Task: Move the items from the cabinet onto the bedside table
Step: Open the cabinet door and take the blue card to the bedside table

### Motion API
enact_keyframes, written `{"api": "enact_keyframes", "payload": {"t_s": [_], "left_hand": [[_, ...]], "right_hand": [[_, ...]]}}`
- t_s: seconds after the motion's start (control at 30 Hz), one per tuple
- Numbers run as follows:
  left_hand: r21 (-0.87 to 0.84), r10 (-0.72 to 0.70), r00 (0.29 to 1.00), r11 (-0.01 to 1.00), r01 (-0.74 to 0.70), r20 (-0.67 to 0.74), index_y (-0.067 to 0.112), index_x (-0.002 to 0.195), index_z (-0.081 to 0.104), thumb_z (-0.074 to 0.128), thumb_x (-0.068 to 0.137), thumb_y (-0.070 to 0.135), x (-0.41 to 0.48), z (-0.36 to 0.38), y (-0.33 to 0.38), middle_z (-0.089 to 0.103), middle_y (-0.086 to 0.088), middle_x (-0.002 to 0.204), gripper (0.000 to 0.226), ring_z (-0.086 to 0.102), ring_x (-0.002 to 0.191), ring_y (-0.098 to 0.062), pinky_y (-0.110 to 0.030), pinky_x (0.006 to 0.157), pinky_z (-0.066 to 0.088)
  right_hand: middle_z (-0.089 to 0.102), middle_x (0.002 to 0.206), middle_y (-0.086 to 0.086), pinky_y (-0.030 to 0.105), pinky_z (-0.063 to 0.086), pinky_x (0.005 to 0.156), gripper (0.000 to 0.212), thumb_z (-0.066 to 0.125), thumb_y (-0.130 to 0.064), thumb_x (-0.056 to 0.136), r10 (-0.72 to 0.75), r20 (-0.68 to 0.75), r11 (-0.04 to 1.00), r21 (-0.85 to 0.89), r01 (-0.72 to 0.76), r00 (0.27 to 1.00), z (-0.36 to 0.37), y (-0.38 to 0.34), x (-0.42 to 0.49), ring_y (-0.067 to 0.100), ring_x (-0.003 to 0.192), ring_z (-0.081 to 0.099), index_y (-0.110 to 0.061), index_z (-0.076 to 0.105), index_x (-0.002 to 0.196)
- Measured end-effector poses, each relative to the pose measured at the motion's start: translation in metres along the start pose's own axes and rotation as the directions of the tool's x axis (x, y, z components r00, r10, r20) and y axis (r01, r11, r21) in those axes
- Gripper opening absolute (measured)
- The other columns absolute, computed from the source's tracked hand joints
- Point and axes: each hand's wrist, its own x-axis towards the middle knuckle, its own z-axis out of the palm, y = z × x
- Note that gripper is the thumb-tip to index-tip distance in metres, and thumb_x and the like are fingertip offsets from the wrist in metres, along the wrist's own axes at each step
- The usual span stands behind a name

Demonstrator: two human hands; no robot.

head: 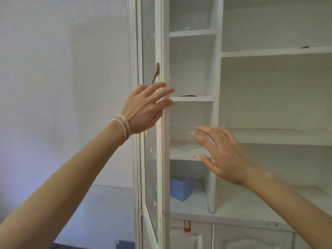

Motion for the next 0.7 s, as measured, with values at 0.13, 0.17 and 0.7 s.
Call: {"api": "enact_keyframes", "payload": {"t_s": [0.13,0.17,0.7], "left_hand": [[0.030,-0.098,0.995,0.995,0.097,0.017,0.011,0.100,0.062,0.044,0.087,0.008,-0.029,-0.014,-0.013,0.058,-0.007,0.127,0.022,0.043,0.128,-0.030,-0.041,0.084,0.041],[0.015,-0.129,0.991,0.992,0.129,0.023,0.010,0.098,0.062,0.043,0.089,0.010,-0.038,-0.018,-0.016,0.059,-0.007,0.126,0.021,0.042,0.129,-0.029,-0.040,0.084,0.041],[0.190,-0.357,0.894,0.930,0.314,0.271,0.011,0.109,0.061,0.045,0.085,0.028,-0.113,-0.053,-0.049,0.045,-0.009,0.141,0.033,0.027,0.138,-0.027,-0.044,0.113,0.022]], "right_hand": [[0.047,0.134,0.015,0.047,0.025,0.106,0.056,0.046,-0.031,0.082,-0.049,0.010,0.999,-0.007,0.049,0.999,-0.011,-0.012,0.011,0.028,0.128,0.036,-0.011,0.043,0.133],[0.047,0.135,0.015,0.048,0.025,0.106,0.056,0.045,-0.031,0.082,-0.060,0.016,0.998,-0.002,0.060,0.998,-0.013,-0.014,0.014,0.028,0.129,0.036,-0.010,0.043,0.133],[0.043,0.141,0.013,0.046,0.019,0.108,0.061,0.038,-0.039,0.083,-0.154,0.057,0.986,0.069,0.150,0.986,-0.001,-0.067,0.058,0.027,0.131,0.037,-0.011,0.039,0.138]]}}
